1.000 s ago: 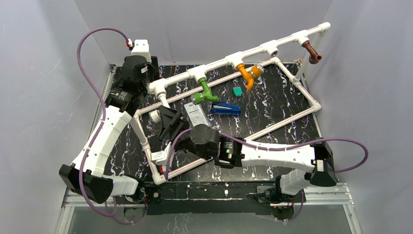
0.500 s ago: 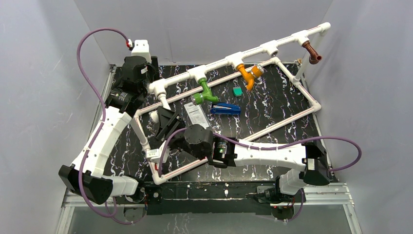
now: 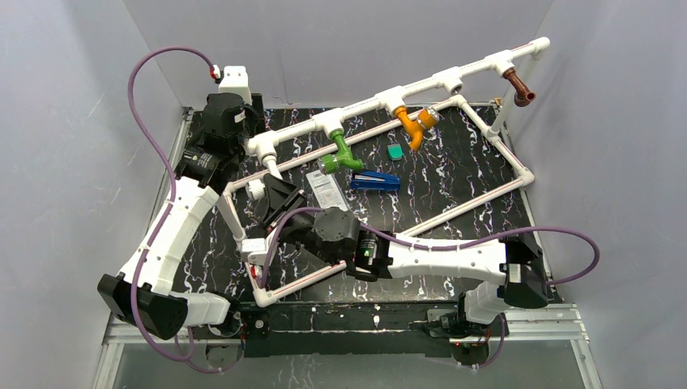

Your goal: Install the water faucets

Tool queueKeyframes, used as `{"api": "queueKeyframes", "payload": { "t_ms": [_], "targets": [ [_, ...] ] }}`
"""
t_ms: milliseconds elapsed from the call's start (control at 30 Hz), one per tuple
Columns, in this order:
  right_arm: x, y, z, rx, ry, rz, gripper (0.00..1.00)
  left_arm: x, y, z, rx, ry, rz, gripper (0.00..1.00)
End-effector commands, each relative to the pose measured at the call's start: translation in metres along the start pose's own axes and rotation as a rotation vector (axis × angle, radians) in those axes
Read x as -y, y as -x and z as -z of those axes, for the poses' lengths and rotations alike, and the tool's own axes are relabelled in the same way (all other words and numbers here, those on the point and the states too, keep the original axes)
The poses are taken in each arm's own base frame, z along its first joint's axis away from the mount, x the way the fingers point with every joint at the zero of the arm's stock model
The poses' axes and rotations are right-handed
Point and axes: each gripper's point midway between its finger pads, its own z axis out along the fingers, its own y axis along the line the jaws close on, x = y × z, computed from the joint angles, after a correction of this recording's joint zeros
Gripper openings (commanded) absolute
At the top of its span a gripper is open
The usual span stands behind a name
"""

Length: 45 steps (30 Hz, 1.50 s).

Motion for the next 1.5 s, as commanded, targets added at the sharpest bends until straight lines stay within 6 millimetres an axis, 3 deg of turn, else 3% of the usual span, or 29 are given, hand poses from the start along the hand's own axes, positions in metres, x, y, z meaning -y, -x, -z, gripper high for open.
{"api": "queueKeyframes", "payload": {
  "t_ms": [0,200,567,833,933,1100,1467],
  "targets": [
    [0.045,-0.013,0.007,-0.015,-0.253,-0.375,0.01,0.022,-0.118,0.005,-0.388,-0.076,-0.198,0.57],
    [0.040,-0.013,0.007,0.051,-0.407,-0.856,0.01,0.022,-0.119,0.004,-0.391,-0.076,-0.199,0.57],
    [0.049,-0.035,0.020,0.122,-0.727,-1.527,0.01,0.022,-0.118,0.005,-0.384,-0.078,-0.196,0.57],
    [0.049,-0.063,0.035,0.186,-0.925,-2.008,0.01,0.021,-0.116,0.006,-0.376,-0.078,-0.195,0.57],
    [0.042,-0.071,0.038,0.203,-0.946,-2.166,0.01,0.022,-0.114,0.008,-0.372,-0.080,-0.195,0.57],
    [0.006,-0.083,0.027,0.123,-0.920,-2.535,0.01,0.022,-0.114,0.009,-0.369,-0.081,-0.196,0.58],
    [-0.012,-0.082,0.025,0.106,-0.877,-2.804,0.01,0.021,-0.114,0.010,-0.363,-0.077,-0.196,0.58]
  ]
}}
